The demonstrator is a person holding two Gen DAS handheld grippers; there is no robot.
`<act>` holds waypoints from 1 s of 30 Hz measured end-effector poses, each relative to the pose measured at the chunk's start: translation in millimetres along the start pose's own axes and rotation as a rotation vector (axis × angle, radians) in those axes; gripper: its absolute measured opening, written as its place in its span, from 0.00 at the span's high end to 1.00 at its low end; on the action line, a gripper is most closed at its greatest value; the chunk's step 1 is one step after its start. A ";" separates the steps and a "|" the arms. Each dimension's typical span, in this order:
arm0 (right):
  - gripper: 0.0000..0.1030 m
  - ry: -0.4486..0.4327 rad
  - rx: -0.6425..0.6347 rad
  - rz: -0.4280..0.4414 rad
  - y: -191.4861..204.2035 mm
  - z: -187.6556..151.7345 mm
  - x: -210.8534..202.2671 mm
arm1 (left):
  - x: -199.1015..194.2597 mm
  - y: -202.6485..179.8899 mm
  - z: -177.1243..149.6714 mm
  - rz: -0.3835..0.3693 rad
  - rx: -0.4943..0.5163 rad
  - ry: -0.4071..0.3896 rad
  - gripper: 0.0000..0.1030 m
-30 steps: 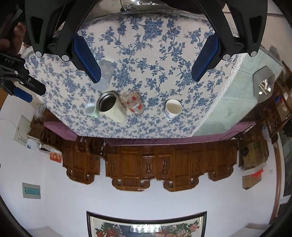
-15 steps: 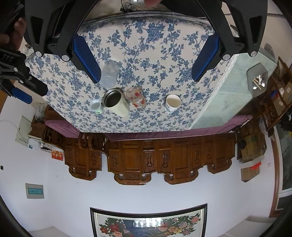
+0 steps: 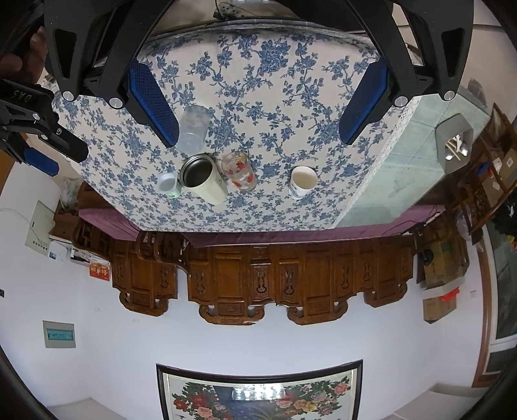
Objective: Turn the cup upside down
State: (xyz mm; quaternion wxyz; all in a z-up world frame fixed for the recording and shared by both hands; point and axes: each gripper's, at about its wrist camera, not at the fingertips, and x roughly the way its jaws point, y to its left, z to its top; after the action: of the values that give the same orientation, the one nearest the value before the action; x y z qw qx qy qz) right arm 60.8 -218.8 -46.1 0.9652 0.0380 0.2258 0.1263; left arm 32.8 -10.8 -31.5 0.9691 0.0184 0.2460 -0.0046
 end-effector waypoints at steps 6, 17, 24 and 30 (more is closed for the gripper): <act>0.03 0.001 0.000 -0.008 -0.9 -1.4 0.4 | -0.4 -1.5 0.3 -0.002 0.005 -0.006 0.07; 0.03 0.000 0.002 -0.010 -2.0 -2.2 1.4 | -3.4 -3.5 2.4 -0.004 0.015 -0.018 0.07; 0.03 -0.001 0.001 -0.009 -2.7 -2.4 1.6 | -5.6 -4.8 3.0 -0.005 0.022 -0.021 0.07; 0.03 -0.002 0.002 -0.008 -1.4 -1.6 1.2 | -7.0 -5.7 3.3 -0.006 0.023 -0.025 0.07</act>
State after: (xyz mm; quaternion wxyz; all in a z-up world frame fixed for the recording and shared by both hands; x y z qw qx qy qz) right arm 61.5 -219.8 -48.1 0.9659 0.0383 0.2251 0.1221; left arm 28.1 -16.6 -25.4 0.9717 0.0288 0.2341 -0.0107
